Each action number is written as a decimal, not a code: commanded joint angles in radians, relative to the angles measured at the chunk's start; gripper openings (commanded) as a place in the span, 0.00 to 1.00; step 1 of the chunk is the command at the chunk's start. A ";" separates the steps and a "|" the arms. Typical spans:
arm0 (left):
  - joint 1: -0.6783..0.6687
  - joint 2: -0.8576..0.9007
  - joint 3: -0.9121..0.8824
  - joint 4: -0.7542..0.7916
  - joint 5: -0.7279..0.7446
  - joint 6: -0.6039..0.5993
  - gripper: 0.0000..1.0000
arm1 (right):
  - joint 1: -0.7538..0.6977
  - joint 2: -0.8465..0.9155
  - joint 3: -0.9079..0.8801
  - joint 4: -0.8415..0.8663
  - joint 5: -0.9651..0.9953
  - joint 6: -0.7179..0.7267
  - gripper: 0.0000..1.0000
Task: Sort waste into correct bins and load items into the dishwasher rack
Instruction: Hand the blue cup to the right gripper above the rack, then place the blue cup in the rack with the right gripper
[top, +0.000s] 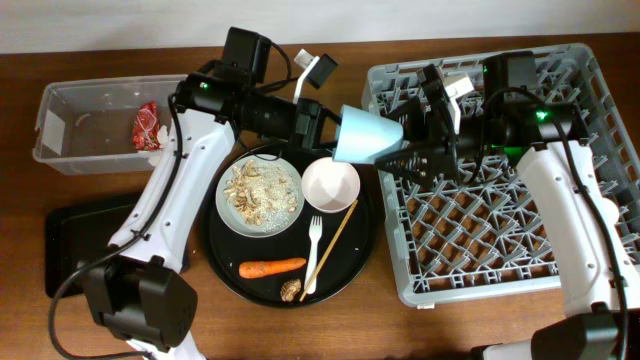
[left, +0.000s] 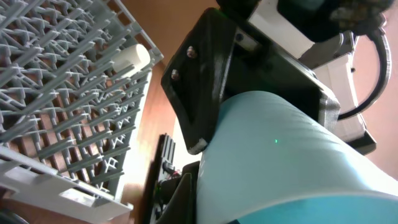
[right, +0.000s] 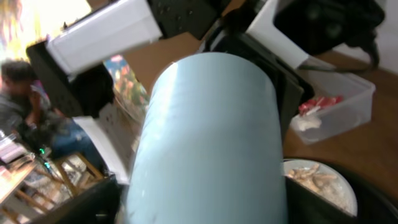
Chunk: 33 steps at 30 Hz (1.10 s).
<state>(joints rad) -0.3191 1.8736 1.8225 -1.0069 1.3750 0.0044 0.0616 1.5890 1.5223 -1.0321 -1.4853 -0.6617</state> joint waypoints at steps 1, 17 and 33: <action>-0.006 0.010 0.005 0.004 -0.007 0.016 0.00 | 0.018 0.003 0.014 -0.003 -0.066 -0.011 0.57; 0.054 0.010 0.005 -0.318 -0.964 -0.100 0.38 | -0.003 -0.001 0.016 -0.008 0.678 0.395 0.35; 0.391 -0.013 0.005 -0.521 -1.514 -0.307 0.37 | -0.484 0.016 0.214 -0.229 1.304 0.705 0.32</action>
<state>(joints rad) 0.0162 1.8740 1.8259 -1.5230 -0.0727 -0.2535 -0.3305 1.5990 1.6951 -1.2568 -0.3046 -0.0177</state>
